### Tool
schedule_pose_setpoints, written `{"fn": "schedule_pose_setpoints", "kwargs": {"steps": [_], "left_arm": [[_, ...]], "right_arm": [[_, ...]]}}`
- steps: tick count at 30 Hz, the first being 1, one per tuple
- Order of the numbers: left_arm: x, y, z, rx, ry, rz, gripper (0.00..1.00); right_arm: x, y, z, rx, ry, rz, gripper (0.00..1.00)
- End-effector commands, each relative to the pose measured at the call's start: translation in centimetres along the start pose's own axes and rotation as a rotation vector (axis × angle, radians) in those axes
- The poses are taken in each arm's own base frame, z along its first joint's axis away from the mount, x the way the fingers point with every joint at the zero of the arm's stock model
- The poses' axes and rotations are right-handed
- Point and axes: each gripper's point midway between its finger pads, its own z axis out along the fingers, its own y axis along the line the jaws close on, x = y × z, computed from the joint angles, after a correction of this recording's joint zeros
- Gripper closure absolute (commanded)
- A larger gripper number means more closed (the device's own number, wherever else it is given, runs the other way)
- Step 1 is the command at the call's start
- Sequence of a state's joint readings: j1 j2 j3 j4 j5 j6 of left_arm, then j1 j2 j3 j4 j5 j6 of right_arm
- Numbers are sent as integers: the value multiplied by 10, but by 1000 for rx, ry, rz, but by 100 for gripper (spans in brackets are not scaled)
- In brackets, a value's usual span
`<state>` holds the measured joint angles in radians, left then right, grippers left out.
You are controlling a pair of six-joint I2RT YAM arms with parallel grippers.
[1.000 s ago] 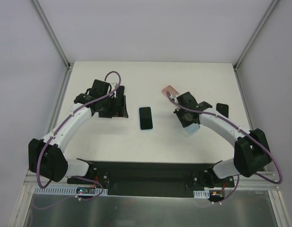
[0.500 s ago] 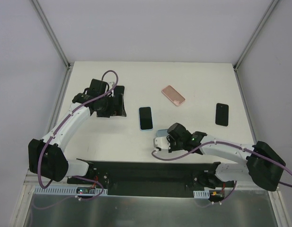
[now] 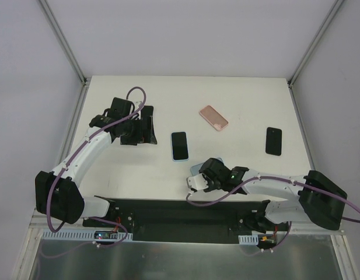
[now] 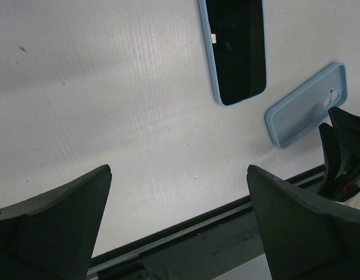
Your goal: Put the phone into the phone case
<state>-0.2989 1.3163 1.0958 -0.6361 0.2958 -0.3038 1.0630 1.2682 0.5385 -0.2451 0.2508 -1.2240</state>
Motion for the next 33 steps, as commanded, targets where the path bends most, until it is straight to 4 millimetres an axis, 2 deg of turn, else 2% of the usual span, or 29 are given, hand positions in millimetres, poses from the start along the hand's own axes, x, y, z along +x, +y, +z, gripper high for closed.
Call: {"fn": "schedule_pose_setpoints", "kwargs": {"steps": [1,2,3,4,5,7,8,10,11,12,13,14,15,16,17,18,19,20,21,22,23,24,25,26,28,29,32,33], "left_arm": [[3,0,-1,15,2,-19,1],[3,0,-2,17,1,-17,1],[2,0,-2,14,-6,-14,1],[2,-2,-3,24,-6,-11,1],[2,-3,-4,29,-11,-7,1],[2,-5,-4,45,-10,-4,1],[2,-7,-5,52,-11,-1,1],[2,-9,-5,67,-9,0,1],[3,-10,-4,72,-4,-1,1],[3,-10,-5,75,-6,0,1],[3,-11,-5,77,-5,0,1],[3,-11,-5,79,-6,2,1],[3,-11,-5,80,-7,4,1],[3,-11,-6,80,-9,6,1],[3,-11,-6,82,-10,8,1],[4,-11,-6,82,-8,9,1],[4,-12,-6,84,-9,11,1],[4,-11,-6,84,-9,10,1],[5,-12,-6,87,-5,10,1],[5,-12,-6,88,-6,12,1],[4,-12,-6,89,-6,13,1],[5,-12,-5,88,-5,14,1],[4,-12,-5,88,-5,14,1],[4,-12,-6,86,-7,12,1],[3,-11,-6,80,-14,14,1],[2,-11,-7,77,-18,16,1],[1,-6,-8,51,-33,18,1],[1,-5,-8,44,-36,19,1]], "right_arm": [[-14,-27,-17,82,-53,128,52],[-17,-36,-26,118,-91,178,50],[-14,-46,-31,146,-108,244,34],[-15,-53,-37,162,-138,297,24],[-14,-61,-47,196,-169,397,20],[5,-92,-64,294,-166,562,25],[14,-100,-68,324,-159,679,30],[49,-130,-83,436,-79,875,28],[64,-134,-88,459,-26,942,22],[84,-140,-92,503,24,1071,19],[99,-140,-91,519,97,1121,16],[107,-145,-97,521,121,1177,3],[125,-143,-96,526,158,1272,4],[134,-141,-89,509,191,1330,4],[156,-139,-93,531,241,1416,4],[163,-137,-91,536,251,1505,4],[164,-132,-79,466,240,1558,4],[171,-124,-76,434,266,1608,4],[189,-123,-79,442,293,1681,4],[198,-114,-69,404,348,1719,4],[215,-101,-71,392,422,1764,4],[227,-101,-73,398,460,1785,4],[239,-91,-66,373,544,1804,4],[253,-80,-67,354,601,1836,4],[259,-76,-55,296,608,1862,4],[273,-68,-56,292,626,1912,4],[287,-63,-46,246,591,2003,4],[287,-60,-38,204,580,2026,4]]}}
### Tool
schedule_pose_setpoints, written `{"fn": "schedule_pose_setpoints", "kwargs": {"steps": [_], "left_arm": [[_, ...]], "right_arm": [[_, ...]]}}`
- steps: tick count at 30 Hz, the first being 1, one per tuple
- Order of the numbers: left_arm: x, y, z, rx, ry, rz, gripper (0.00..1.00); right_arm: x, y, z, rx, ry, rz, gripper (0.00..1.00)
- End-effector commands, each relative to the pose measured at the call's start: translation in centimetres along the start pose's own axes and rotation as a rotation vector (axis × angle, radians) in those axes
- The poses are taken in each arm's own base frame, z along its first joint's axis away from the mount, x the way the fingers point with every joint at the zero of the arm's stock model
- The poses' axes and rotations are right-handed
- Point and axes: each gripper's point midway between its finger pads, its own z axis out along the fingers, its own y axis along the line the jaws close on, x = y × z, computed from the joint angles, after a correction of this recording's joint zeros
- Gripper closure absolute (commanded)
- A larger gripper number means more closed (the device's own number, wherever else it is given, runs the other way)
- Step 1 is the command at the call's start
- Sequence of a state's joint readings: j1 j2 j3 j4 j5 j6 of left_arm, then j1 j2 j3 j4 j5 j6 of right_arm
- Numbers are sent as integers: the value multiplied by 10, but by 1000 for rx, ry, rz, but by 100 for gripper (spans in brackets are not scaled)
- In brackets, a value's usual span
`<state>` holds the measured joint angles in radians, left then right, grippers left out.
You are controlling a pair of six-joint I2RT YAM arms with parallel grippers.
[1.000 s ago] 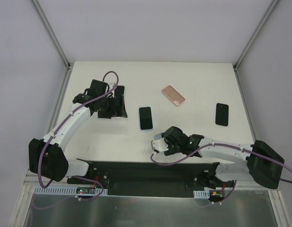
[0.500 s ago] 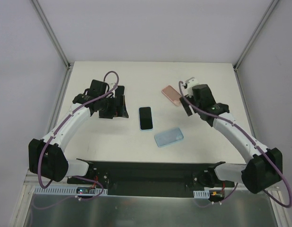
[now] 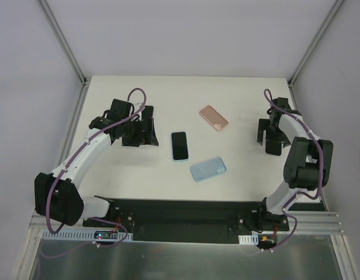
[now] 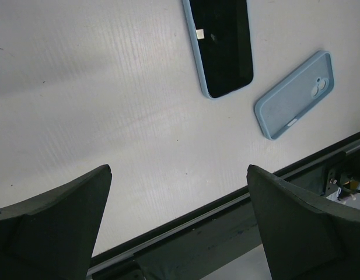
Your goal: Put the phone into the phone case
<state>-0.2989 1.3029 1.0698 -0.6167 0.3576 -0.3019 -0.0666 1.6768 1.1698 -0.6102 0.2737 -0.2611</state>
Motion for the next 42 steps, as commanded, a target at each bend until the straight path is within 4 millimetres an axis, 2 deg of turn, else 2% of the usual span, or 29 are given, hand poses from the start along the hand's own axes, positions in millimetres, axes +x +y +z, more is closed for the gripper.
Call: {"fn": "schedule_pose_setpoints", "kwargs": {"steps": [1,3,13,24,30,33,40,42], "left_arm": [[-7,6,-9,-34,-56,16,1],[-8,7,-10,-42,-62,20,1],[-11,12,-9,-69,-72,24,1],[-13,18,-9,-98,-104,18,1],[-14,19,-9,-104,-108,23,1],[-15,17,-9,-93,-105,26,1],[-15,15,-10,-83,-108,31,1],[-15,13,-11,-76,-110,34,1]], "right_arm": [[-8,-6,6,-92,56,104,4],[-6,-10,15,-85,89,107,4],[-20,-12,28,-100,102,114,4],[-18,-6,42,-191,122,166,4],[-16,-9,48,-258,125,229,4],[-16,-15,51,-258,126,237,4],[-15,-13,60,-264,149,223,1],[-18,-13,60,-265,144,223,4]]}}
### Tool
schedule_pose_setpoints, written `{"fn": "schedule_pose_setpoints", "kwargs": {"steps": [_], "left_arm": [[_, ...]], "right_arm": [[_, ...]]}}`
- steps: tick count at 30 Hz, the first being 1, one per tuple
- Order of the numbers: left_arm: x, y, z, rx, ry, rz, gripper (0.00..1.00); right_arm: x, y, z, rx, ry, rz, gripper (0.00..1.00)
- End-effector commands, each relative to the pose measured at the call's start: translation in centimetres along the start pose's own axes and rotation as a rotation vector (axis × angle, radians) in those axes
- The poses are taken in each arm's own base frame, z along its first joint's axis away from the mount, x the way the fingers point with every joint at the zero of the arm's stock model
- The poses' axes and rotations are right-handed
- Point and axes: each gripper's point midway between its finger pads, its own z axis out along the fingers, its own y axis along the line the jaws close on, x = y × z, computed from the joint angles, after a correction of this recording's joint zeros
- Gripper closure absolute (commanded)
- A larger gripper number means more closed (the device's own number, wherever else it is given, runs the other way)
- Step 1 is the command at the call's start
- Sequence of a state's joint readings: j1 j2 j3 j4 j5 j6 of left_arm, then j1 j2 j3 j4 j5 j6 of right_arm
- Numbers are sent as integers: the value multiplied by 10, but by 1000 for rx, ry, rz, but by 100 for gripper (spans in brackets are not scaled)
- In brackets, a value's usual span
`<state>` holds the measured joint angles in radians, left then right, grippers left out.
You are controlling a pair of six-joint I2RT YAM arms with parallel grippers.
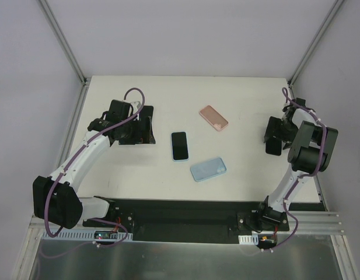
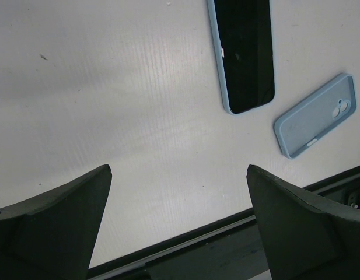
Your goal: Put the phone into the phone case
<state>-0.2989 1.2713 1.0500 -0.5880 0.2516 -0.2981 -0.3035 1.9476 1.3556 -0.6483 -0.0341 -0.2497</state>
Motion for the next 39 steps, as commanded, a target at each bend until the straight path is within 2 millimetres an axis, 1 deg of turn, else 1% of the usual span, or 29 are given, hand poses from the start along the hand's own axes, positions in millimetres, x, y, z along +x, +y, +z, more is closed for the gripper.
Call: {"fn": "schedule_pose_setpoints", "kwargs": {"steps": [1,6,9,12,15,17,20,23,26,27,28,29,30,31,36,39], "left_arm": [[-7,-2,-8,14,-41,18,1],[-7,-3,-9,19,-42,19,1],[-8,-3,-11,20,-48,21,1],[-7,-2,-10,18,-47,19,1],[-5,-5,-8,31,-35,16,1],[-4,-6,-9,42,-31,13,1],[-6,-7,-13,39,-51,19,1],[-8,-7,-16,39,-67,26,1],[-7,-11,-16,60,-58,26,1],[-6,-12,-15,68,-52,27,1],[-6,-13,-15,75,-49,28,1],[-7,-14,-17,78,-54,30,1],[-7,-14,-18,78,-59,31,1],[-8,-14,-19,77,-64,32,1],[-9,-16,-23,85,-78,35,1],[-6,-22,-22,118,-65,34,1]], "right_arm": [[-9,5,0,-28,-9,-4,4],[-7,3,1,-16,16,-6,4],[-8,3,2,-8,21,-15,2],[-7,10,1,-28,23,-25,1],[-8,11,3,-25,34,-24,7],[-9,9,4,-15,35,-23,8],[-8,7,6,-11,47,-26,10],[-7,8,6,-9,60,-43,15],[-5,15,4,-21,59,-68,20],[-3,17,4,-22,64,-79,24],[-2,24,4,-19,66,-104,25],[-1,23,3,7,67,-118,27],[2,29,2,10,74,-136,30],[5,30,3,11,81,-141,31],[13,40,-8,7,69,-135,38],[23,51,-17,-4,59,-156,40]]}}
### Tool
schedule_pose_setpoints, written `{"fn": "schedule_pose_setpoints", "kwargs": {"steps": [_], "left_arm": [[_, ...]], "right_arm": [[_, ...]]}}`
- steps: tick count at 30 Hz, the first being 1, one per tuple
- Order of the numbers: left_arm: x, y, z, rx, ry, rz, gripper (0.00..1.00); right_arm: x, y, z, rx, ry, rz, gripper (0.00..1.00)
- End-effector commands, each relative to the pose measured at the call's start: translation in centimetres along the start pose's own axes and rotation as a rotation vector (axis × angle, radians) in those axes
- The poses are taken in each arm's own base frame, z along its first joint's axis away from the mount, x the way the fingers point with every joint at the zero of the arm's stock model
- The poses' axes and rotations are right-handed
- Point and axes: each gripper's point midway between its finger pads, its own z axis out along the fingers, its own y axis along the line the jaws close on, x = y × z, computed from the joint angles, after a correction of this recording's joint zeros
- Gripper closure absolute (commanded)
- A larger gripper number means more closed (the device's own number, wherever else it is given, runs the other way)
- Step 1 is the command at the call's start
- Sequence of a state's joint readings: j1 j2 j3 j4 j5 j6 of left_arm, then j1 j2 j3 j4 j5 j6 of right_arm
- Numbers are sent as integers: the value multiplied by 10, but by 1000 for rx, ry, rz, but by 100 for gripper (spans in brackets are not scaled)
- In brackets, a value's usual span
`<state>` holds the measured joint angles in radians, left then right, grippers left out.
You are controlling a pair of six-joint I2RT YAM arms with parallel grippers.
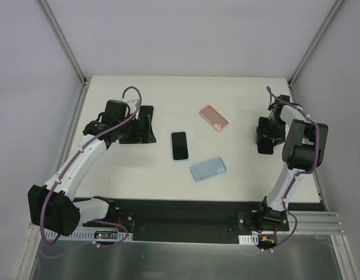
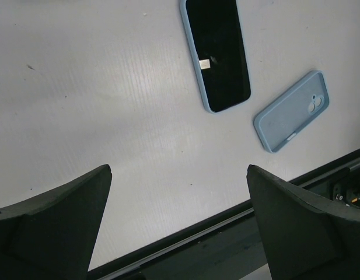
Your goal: Put the phone into the phone case
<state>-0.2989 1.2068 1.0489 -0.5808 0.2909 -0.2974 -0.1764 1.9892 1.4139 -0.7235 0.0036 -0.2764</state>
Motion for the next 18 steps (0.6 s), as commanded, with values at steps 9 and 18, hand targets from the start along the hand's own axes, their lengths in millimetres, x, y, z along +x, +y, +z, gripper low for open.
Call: {"fn": "schedule_pose_setpoints", "kwargs": {"steps": [9,18], "left_arm": [[11,-29,5,77,14,8,2],[15,-90,32,159,81,-33,7]], "right_arm": [[47,55,-22,-180,-28,34,45],[68,94,-27,-376,-68,66,47]]}}
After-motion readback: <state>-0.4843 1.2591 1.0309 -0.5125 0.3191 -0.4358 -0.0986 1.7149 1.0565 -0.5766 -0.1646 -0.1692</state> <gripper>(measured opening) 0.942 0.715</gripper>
